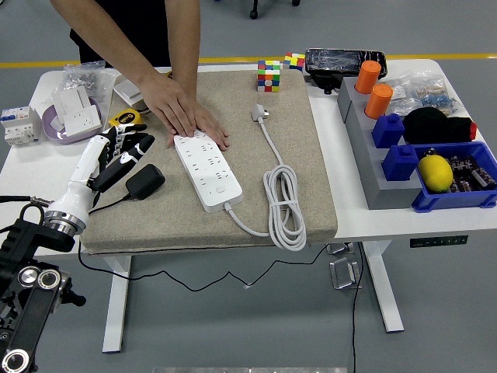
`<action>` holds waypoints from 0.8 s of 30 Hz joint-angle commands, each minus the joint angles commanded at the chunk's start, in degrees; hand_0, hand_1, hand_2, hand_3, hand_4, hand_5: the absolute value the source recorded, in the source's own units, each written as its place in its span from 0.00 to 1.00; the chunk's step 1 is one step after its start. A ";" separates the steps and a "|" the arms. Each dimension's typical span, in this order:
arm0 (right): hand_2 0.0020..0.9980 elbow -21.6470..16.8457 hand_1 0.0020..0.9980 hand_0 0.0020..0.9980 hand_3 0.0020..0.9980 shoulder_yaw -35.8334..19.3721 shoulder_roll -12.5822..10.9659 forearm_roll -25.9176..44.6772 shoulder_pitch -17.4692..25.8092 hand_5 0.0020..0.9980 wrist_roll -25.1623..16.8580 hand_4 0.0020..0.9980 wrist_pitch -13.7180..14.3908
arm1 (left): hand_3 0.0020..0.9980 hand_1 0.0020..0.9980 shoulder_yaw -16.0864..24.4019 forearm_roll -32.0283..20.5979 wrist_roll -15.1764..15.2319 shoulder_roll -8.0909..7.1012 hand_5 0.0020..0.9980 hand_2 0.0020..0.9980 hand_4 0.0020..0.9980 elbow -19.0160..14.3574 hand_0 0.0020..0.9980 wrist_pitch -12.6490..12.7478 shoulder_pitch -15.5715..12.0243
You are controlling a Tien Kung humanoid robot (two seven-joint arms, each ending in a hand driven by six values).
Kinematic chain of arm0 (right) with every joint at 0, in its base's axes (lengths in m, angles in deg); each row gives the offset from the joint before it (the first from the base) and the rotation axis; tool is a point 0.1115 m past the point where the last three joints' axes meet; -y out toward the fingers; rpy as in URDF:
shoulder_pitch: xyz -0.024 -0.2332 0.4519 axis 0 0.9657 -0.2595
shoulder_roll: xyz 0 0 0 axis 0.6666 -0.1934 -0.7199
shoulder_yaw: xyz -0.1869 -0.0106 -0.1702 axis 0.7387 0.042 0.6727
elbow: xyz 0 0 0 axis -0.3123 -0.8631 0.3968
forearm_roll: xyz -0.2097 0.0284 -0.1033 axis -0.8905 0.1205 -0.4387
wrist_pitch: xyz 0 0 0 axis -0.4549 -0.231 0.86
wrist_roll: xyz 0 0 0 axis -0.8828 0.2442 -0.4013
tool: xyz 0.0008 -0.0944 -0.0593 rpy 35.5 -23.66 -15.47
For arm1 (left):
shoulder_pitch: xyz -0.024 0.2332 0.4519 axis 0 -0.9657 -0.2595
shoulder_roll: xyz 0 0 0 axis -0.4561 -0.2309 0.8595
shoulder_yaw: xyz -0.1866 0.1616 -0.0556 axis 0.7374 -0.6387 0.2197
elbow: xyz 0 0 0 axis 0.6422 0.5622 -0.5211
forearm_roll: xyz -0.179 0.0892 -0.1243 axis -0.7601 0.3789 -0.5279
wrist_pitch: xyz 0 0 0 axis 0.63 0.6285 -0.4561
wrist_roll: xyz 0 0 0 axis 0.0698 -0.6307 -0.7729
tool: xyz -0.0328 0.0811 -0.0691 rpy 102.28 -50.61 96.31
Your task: Pick up the plug,place it near the board,insert it into the board,press the button
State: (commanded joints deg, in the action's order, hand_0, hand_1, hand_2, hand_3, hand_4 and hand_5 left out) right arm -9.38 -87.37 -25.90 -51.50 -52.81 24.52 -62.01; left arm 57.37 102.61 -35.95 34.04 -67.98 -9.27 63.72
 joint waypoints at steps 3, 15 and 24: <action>0.85 0.01 0.88 0.90 0.85 0.00 0.04 0.04 0.17 1.00 0.00 1.00 0.04 | 0.76 0.78 0.05 0.02 0.03 0.00 0.79 0.75 0.98 -0.02 0.77 0.06 -0.15; 0.85 0.45 0.88 0.90 0.85 -0.40 0.42 0.40 0.52 1.00 0.03 1.00 0.43 | 0.77 0.79 -0.37 4.94 0.11 0.00 0.76 0.76 0.99 0.11 0.77 0.47 -0.05; 0.85 0.54 0.88 0.90 0.85 -1.39 0.19 0.61 0.08 1.00 0.17 1.00 0.36 | 0.93 0.97 -2.15 23.04 0.80 -2.11 0.60 0.94 1.00 2.45 0.97 -0.45 4.37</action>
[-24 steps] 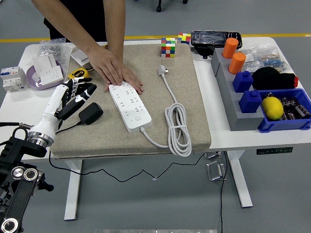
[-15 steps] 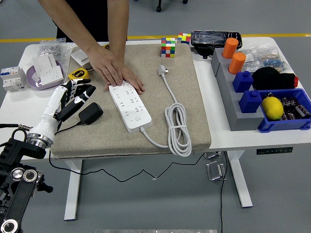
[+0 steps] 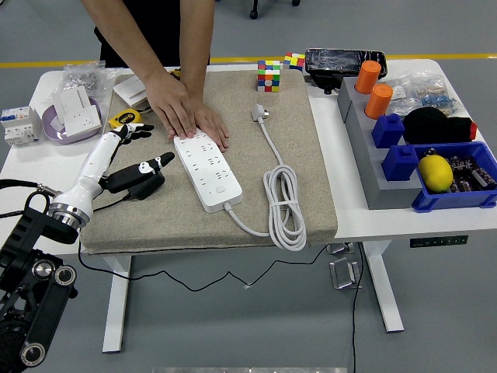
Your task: Pick up the plug,place it near the board,insert it into the board,press the button
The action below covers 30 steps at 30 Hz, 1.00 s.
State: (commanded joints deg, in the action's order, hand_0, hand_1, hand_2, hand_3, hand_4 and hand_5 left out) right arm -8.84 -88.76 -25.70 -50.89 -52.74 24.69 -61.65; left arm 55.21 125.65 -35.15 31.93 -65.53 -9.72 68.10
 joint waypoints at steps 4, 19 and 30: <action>0.85 0.06 0.88 0.90 0.85 -0.41 0.13 0.06 -0.09 1.00 -0.07 1.00 -0.01 | 0.99 1.00 -1.91 9.63 0.37 -1.23 0.55 0.98 1.00 3.24 1.00 1.05 3.09; 0.85 0.19 0.87 0.90 0.85 -0.98 0.37 0.11 -0.15 1.00 -0.22 1.00 0.25 | 1.00 1.00 -4.18 9.72 1.17 -0.28 0.75 1.00 1.00 22.20 1.00 -0.07 12.45; 0.85 0.24 0.87 0.90 0.85 -1.21 0.38 0.12 -0.20 1.00 -0.26 1.00 0.26 | 0.94 0.92 -2.41 9.72 0.39 0.65 0.72 0.85 1.00 30.62 0.89 2.56 14.40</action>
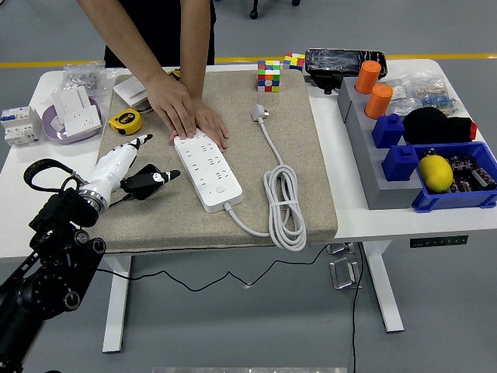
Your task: Pick up the plug,place it near the board,insert it into the board,press the button
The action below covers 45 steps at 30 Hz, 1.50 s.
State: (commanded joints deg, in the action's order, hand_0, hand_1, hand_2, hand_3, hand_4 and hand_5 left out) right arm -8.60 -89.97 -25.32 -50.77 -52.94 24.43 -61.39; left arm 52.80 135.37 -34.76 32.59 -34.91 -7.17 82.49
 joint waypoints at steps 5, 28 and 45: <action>0.85 0.09 0.87 0.90 0.85 -0.17 -0.06 0.18 0.13 1.00 -0.02 1.00 -0.06 | 0.88 0.78 0.18 0.00 -0.41 0.13 0.66 0.74 1.00 0.63 0.81 -0.23 -0.31; 0.85 0.24 0.87 0.90 0.85 -0.66 -0.20 0.84 -0.08 1.00 -0.22 1.00 0.16 | 0.63 0.65 0.74 0.00 -1.87 0.57 0.33 0.56 1.00 4.84 0.70 5.09 0.02; 0.84 0.25 0.87 0.90 0.85 -0.52 -0.37 0.89 -0.24 1.00 -0.16 1.00 0.27 | 0.33 0.55 1.04 0.00 -3.88 0.67 0.27 0.40 1.00 6.15 0.63 7.87 0.03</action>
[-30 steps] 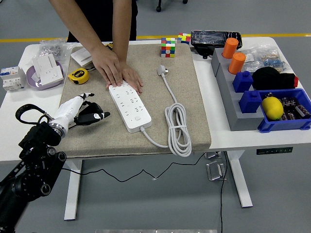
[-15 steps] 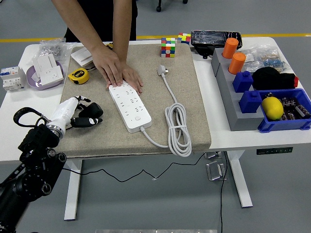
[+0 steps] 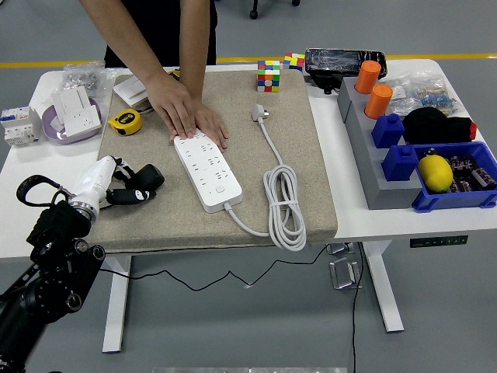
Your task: Pick up the plug,place it near the board,insert it into the board,press the button
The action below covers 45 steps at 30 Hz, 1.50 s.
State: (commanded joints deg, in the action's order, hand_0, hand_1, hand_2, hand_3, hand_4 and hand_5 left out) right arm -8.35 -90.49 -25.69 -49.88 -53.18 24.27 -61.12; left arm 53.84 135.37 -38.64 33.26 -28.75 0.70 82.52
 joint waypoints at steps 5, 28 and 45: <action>0.84 -0.03 0.87 0.90 0.85 -0.03 0.01 -0.08 0.04 1.00 0.03 1.00 0.03 | 0.28 0.47 -0.13 0.00 0.27 0.02 0.19 0.34 0.81 -0.27 0.59 0.53 0.01; 0.84 0.00 0.87 0.90 0.85 -0.46 -0.08 -0.20 -0.15 1.00 0.06 1.00 0.14 | 0.27 0.45 -6.29 0.00 1.22 -2.12 0.21 0.33 0.63 -7.88 0.56 1.59 2.77; 0.84 0.01 0.87 0.90 0.84 -0.29 -0.16 -0.35 -0.36 1.00 0.16 1.00 0.20 | 0.28 0.46 -16.03 0.00 3.55 -4.01 0.19 0.34 0.62 -4.43 0.56 2.62 9.08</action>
State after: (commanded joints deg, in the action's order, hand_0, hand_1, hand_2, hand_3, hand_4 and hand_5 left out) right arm -8.33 -90.78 -25.85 -50.23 -53.54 24.43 -60.92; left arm 37.81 135.37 -35.10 29.25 -33.19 3.33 91.60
